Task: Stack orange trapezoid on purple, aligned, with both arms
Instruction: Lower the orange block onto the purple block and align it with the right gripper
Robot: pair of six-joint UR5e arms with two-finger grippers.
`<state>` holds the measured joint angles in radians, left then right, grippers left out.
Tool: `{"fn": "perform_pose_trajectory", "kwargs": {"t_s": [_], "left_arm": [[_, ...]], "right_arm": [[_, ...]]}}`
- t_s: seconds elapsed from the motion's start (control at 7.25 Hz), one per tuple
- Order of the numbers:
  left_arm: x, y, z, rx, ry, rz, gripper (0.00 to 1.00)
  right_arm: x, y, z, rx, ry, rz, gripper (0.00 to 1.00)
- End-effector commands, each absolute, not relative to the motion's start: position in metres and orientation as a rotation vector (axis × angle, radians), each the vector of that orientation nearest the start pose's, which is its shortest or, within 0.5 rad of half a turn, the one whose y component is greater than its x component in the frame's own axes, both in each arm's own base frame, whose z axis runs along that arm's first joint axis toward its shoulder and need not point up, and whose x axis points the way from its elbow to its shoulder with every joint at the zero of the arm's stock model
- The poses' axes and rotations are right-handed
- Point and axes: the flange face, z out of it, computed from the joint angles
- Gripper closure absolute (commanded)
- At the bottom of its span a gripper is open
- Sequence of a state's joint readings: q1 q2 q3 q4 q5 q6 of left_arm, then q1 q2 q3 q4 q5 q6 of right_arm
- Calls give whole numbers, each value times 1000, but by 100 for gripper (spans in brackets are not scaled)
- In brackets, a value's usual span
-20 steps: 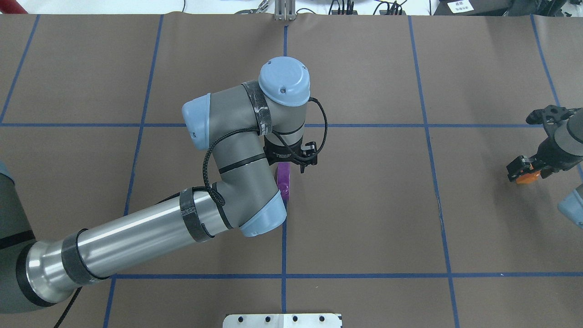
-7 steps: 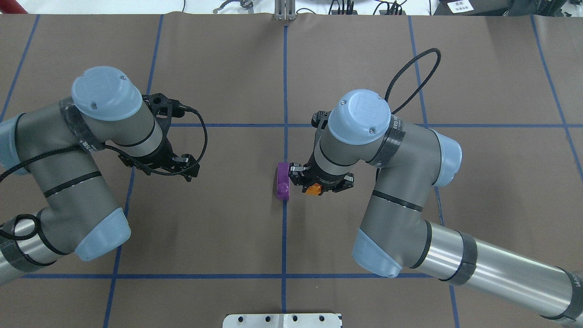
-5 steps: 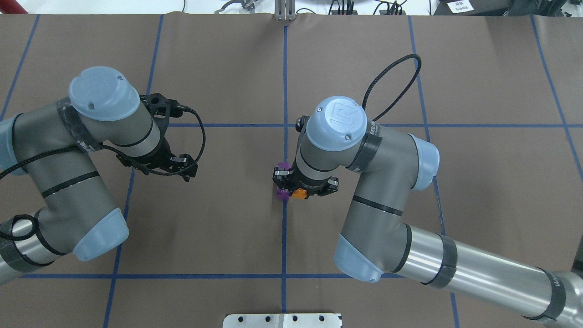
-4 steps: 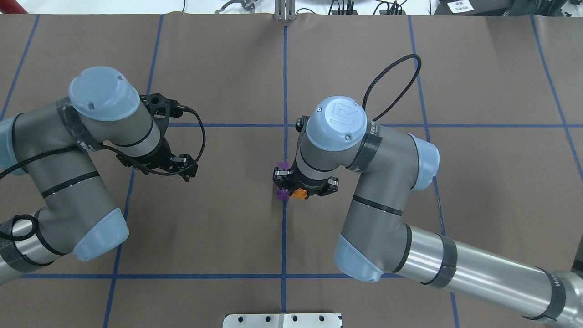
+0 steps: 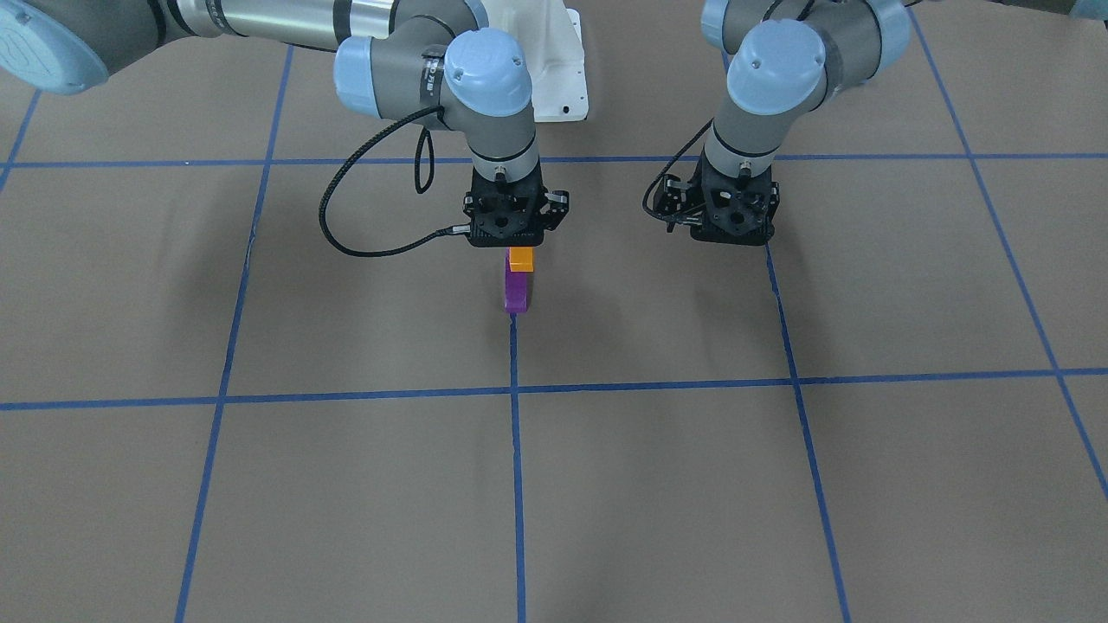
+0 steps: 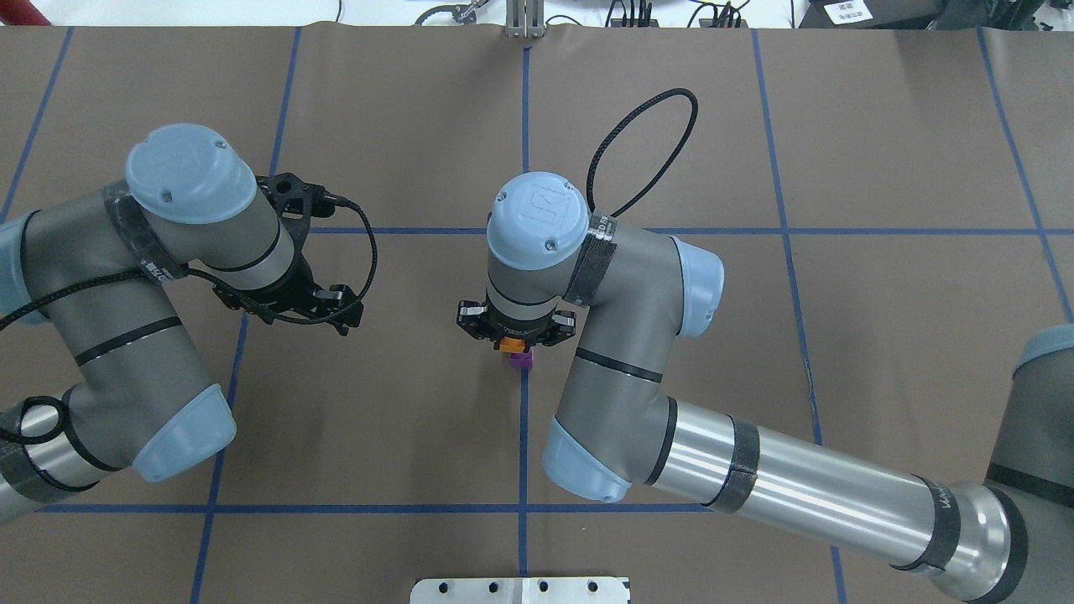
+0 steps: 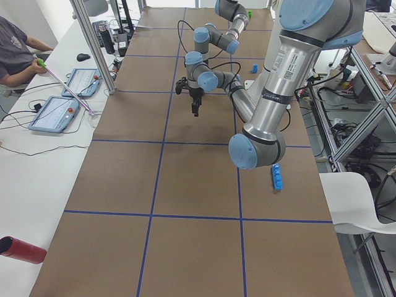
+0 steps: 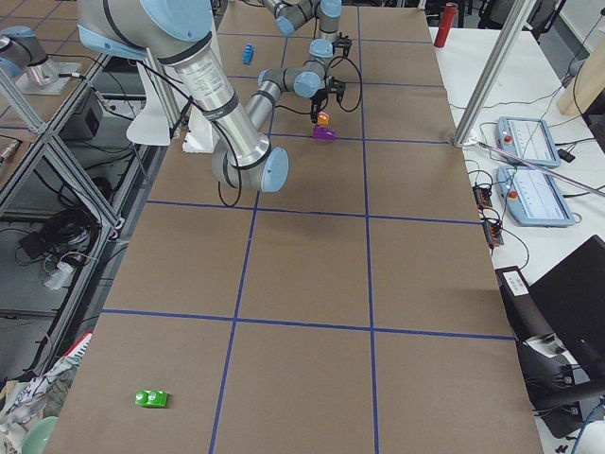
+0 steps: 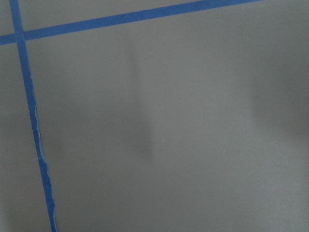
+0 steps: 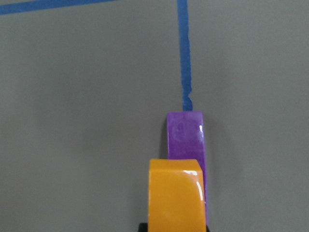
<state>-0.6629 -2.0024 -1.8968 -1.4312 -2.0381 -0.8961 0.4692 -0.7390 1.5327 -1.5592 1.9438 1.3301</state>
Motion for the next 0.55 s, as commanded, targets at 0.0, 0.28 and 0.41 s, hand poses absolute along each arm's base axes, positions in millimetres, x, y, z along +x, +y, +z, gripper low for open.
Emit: {"fn": "perform_pose_trajectory", "kwargs": {"t_s": [0.0,0.28,0.41], "left_arm": [[414,-437,294,21,757,153,0],[415,-436,294,19,756,154,0],[415,-436,294,19,756,154,0]], "right_arm": [[-607,-417,170,-50,-846,44,100],[-609,-416,171,-49,-842,41,100],[-610,-416,173,-33,-837,26,100]]}}
